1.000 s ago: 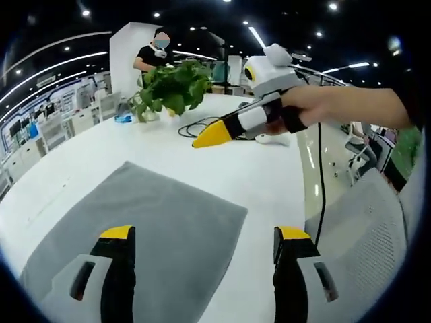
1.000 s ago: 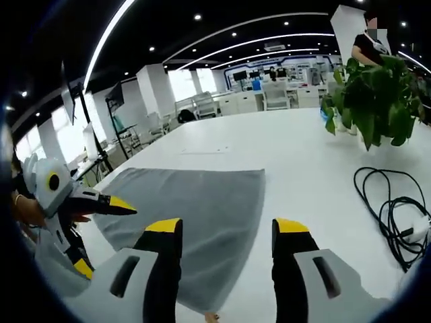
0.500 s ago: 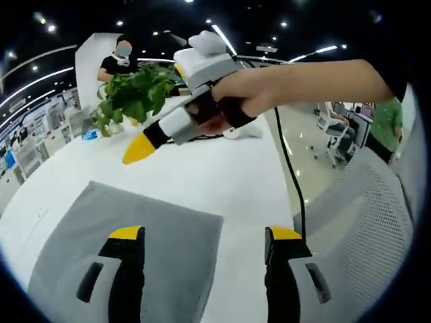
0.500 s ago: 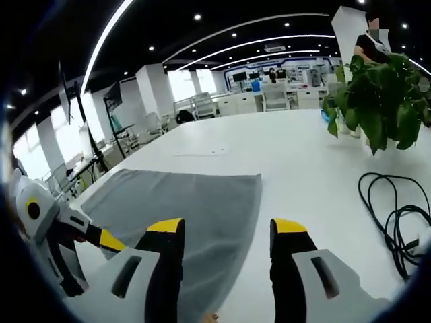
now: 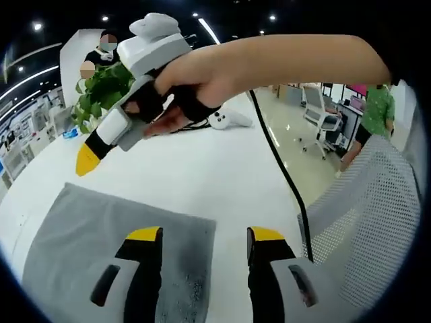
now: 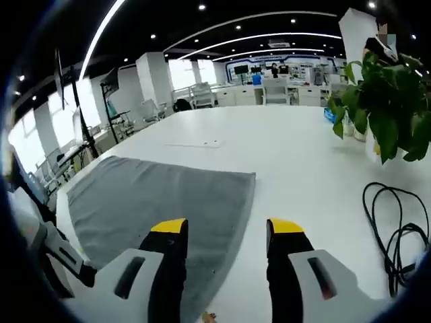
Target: Fold the towel on the table until its edges align and the towel forms a compact rectangular stack.
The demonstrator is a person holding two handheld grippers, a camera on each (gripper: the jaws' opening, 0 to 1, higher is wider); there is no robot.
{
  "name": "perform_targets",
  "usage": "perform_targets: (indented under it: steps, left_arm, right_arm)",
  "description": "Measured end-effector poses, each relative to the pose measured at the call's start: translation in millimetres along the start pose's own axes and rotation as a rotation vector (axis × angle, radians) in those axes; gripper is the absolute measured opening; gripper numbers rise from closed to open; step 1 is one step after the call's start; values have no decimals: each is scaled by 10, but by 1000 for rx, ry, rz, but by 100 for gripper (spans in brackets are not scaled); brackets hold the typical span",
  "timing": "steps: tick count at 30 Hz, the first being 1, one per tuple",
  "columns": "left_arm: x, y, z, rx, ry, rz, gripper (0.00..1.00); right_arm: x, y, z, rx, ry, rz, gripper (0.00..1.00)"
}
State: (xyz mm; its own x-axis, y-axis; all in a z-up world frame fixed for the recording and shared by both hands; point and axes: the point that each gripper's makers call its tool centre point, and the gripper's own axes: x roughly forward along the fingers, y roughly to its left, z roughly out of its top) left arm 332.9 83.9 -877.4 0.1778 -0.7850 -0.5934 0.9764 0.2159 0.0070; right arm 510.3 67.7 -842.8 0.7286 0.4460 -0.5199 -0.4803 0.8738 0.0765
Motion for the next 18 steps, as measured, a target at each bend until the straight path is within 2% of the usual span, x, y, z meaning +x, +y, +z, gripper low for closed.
perform_targets:
  steps: [4,8,14,18]
  left_arm:
    - [116,-31,-33,-34,5,-29,45]
    - [184,-47,-37,-33,2,-45,39]
    - [294,-65,-85,-43,4,-66,39]
    - [335,-83,-100,-35,4,-77,34]
  right_arm:
    - [123,38,81,58,-28,29,47]
    - [217,10,110,64,-33,30,46]
    - [397,-15,124,96,-32,29,45]
    - [488,-32,130,100,-30,29,45]
